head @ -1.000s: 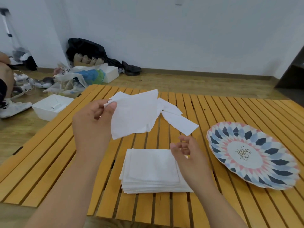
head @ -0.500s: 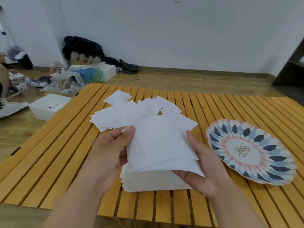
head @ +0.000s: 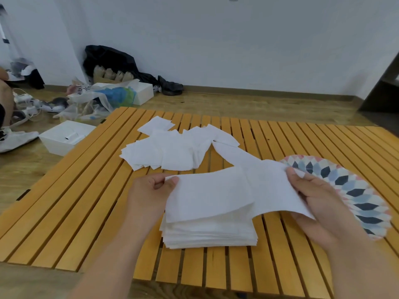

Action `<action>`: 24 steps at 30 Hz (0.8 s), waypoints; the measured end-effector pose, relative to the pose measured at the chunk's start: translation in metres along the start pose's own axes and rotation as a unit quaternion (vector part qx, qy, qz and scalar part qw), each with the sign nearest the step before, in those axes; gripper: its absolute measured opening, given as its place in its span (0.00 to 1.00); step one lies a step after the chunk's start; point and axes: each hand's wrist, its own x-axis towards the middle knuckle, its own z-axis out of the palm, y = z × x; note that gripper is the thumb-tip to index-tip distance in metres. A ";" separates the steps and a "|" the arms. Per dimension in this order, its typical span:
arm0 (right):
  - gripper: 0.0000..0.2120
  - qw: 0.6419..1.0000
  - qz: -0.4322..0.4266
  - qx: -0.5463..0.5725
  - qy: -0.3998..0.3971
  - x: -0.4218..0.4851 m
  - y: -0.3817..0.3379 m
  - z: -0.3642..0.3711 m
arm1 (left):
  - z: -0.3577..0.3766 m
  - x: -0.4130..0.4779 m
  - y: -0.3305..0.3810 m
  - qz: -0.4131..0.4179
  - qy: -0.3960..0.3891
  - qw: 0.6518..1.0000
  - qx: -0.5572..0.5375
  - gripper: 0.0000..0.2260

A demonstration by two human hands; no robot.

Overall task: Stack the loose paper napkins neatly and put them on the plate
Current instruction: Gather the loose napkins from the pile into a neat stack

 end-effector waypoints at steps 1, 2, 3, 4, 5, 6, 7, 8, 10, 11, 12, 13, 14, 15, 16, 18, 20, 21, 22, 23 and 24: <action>0.15 1.000 -0.005 0.014 0.011 -0.001 -0.003 -0.002 | 0.002 0.002 -0.002 0.008 0.007 0.999 0.033 0.05; 0.14 0.999 -0.009 0.027 0.016 -0.002 -0.005 -0.005 | 0.004 0.005 -0.005 0.020 0.014 0.997 0.077 0.05; 0.13 0.999 -0.011 0.038 0.016 -0.004 -0.007 -0.007 | 0.005 0.006 -0.006 0.036 0.021 0.991 0.131 0.05; 0.12 0.999 -0.013 0.046 0.013 -0.005 -0.008 -0.008 | 0.007 0.006 -0.008 0.054 0.025 0.981 0.184 0.05; 0.12 0.999 -0.012 0.052 0.008 -0.007 -0.010 -0.008 | 0.007 0.007 -0.010 0.074 0.026 0.970 0.229 0.05; 0.12 0.998 -0.012 0.057 0.001 -0.008 -0.011 -0.007 | 0.008 0.006 -0.011 0.093 0.024 0.960 0.264 0.04; 0.14 0.998 -0.010 0.060 -0.008 -0.009 -0.012 -0.005 | 0.007 0.007 -0.013 0.108 0.023 0.951 0.290 0.04; 0.16 0.998 -0.009 0.061 -0.014 -0.010 -0.013 -0.003 | 0.007 0.007 -0.014 0.117 0.022 0.944 0.308 0.04; 0.18 0.998 -0.007 0.062 -0.022 -0.013 -0.013 0.004 | 0.006 0.008 -0.016 0.118 0.010 0.942 0.314 0.04; 0.17 0.998 -0.005 0.063 -0.023 -0.013 -0.013 0.008 | 0.005 0.008 -0.016 0.112 0.002 0.948 0.297 0.04; 0.15 0.998 -0.002 0.064 -0.024 -0.014 -0.012 0.012 | 0.005 0.009 -0.015 0.102 -0.006 0.957 0.273 0.04; 0.14 0.997 0.003 0.068 -0.028 -0.015 -0.011 0.015 | 0.004 0.009 -0.014 0.090 -0.013 0.965 0.245 0.04; 0.13 0.997 0.006 0.074 -0.036 -0.015 -0.010 0.019 | 0.003 0.010 -0.013 0.077 -0.019 0.973 0.215 0.05; 0.13 0.996 0.007 0.081 -0.044 -0.016 -0.010 0.022 | 0.002 0.010 -0.013 0.065 -0.025 0.980 0.185 0.06; 0.14 0.995 0.007 0.086 -0.050 -0.017 -0.010 0.025 | 0.001 0.011 -0.013 0.054 -0.030 0.985 0.163 0.06; 0.14 0.994 0.010 0.097 -0.056 -0.017 -0.009 0.029 | 0.001 0.011 -0.012 0.040 -0.032 0.986 0.157 0.04; 0.15 0.992 0.022 0.102 -0.067 -0.016 -0.006 0.031 | 0.002 0.009 -0.013 0.033 -0.033 0.980 0.191 0.04; 0.14 0.991 0.031 0.105 -0.074 -0.015 -0.004 0.032 | 0.003 0.008 -0.013 0.032 -0.040 0.975 0.218 0.04; 0.15 0.990 0.042 0.111 -0.081 -0.013 -0.001 0.034 | 0.004 0.007 -0.012 0.030 -0.047 0.967 0.249 0.03; 0.15 0.988 0.052 0.116 -0.090 -0.012 0.002 0.035 | 0.004 0.005 -0.012 0.027 -0.051 0.956 0.287 0.02; 0.16 0.987 0.060 0.115 -0.099 -0.010 0.006 0.037 | 0.003 0.003 -0.012 0.039 -0.044 0.938 0.341 0.04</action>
